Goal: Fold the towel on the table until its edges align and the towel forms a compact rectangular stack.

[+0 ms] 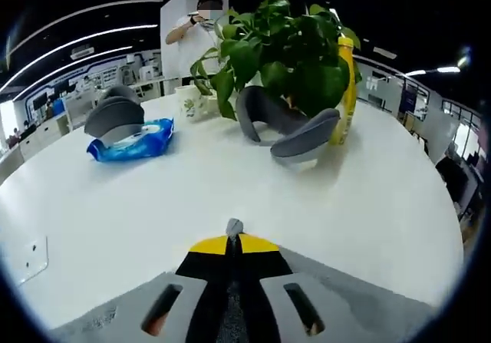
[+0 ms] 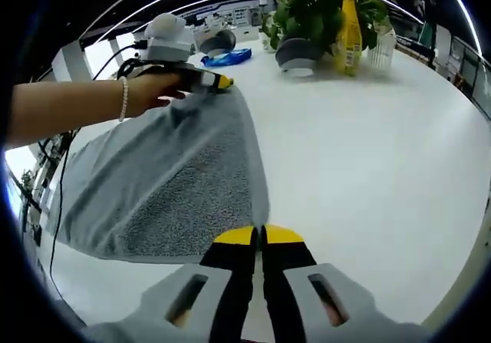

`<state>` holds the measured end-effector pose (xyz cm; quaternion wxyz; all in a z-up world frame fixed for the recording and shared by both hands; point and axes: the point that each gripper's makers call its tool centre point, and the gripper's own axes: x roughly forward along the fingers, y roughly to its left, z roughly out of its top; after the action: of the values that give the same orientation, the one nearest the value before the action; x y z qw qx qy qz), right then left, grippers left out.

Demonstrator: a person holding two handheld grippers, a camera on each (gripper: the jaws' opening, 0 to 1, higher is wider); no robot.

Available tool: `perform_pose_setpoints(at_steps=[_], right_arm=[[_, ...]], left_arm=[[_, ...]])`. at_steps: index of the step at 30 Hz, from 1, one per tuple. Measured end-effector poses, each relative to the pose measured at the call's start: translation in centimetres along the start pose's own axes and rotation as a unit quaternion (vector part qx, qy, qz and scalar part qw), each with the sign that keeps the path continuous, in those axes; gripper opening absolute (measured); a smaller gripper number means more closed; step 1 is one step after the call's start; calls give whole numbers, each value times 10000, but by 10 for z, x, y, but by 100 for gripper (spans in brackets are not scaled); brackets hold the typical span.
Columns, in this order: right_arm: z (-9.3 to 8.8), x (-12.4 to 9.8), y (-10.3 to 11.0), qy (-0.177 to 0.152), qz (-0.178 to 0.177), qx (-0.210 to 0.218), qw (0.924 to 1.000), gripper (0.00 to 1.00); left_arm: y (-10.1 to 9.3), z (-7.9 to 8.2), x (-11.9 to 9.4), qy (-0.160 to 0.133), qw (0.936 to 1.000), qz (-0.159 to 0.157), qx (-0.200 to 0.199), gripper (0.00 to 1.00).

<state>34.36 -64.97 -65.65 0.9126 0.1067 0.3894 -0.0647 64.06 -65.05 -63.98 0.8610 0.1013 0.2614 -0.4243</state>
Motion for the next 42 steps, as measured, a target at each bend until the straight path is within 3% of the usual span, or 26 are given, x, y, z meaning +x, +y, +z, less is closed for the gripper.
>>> perform_pose_setpoints(at_steps=[8,15,20,25,32,42], right_arm=[[14,-16,6,-124,208,96,9997,0],[24,-42,9,-299,361,533,9975,0],[26,-52,12,-382,414,494,9972,0],[39,-68,16,-562,572,669,9945,0],[50,-88,19,-701,610,606,9938,0],[49,-109,13,-747,592,524,9941,0]], left_arm=[[4,13,-32,-76,10000,32,5,3],[-8,35,-62,-328,9985,60,434,3],[-21,42,-76,-467,9981,-1,390,3],[-26,50,-89,-513,9983,5,276,3],[-33,68,-110,-627,9978,-17,200,3],[-43,87,-132,-777,9963,-84,344,3]])
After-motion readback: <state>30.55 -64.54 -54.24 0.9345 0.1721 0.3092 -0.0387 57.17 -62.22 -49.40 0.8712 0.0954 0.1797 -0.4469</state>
